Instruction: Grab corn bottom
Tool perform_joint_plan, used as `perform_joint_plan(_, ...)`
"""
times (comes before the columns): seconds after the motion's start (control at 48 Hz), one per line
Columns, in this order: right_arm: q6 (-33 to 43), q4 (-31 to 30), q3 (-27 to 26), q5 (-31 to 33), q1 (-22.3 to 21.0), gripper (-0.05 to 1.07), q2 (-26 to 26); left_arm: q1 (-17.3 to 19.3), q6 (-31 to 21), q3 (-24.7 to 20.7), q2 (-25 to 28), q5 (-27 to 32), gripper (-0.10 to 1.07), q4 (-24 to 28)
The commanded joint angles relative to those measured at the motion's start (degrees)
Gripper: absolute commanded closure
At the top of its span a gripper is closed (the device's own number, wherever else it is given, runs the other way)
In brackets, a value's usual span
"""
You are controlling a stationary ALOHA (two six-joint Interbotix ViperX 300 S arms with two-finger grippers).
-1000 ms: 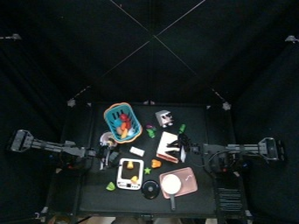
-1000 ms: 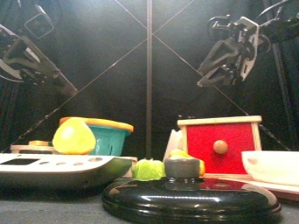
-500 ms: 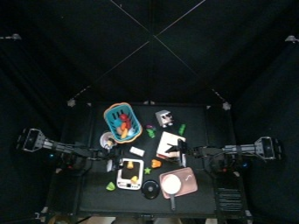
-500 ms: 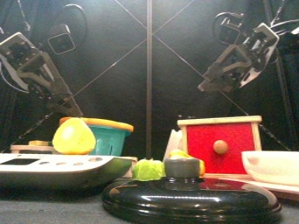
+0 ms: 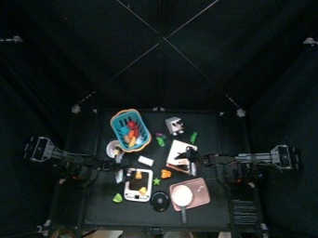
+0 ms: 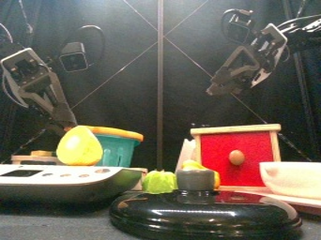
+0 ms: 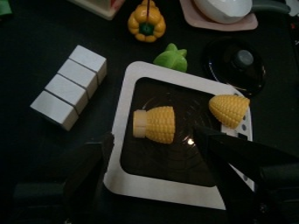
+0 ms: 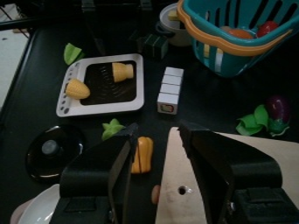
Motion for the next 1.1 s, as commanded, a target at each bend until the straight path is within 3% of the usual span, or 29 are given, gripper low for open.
perform_joint_plan(0.0,0.0,-1.4,-1.3,0.3,-0.4,0.22,-1.0,0.2,0.2,-2.5,1.3,0.6,-0.05,-0.4)
perform_joint_plan(0.271,0.0,-3.0,-1.0,0.0,0.2,0.22,-0.9,0.9,0.4,-5.7,7.5,1.8,-0.05,0.8)
perform_joint_plan(0.667,0.1,-2.6,-0.5,-0.1,0.3,0.22,-0.4,1.8,0.4,-8.4,12.0,3.6,-0.03,3.3)
perform_joint_plan(1.083,0.3,-2.5,-0.2,0.0,0.3,0.22,-0.3,2.4,0.4,-9.6,12.3,4.1,0.18,3.6)
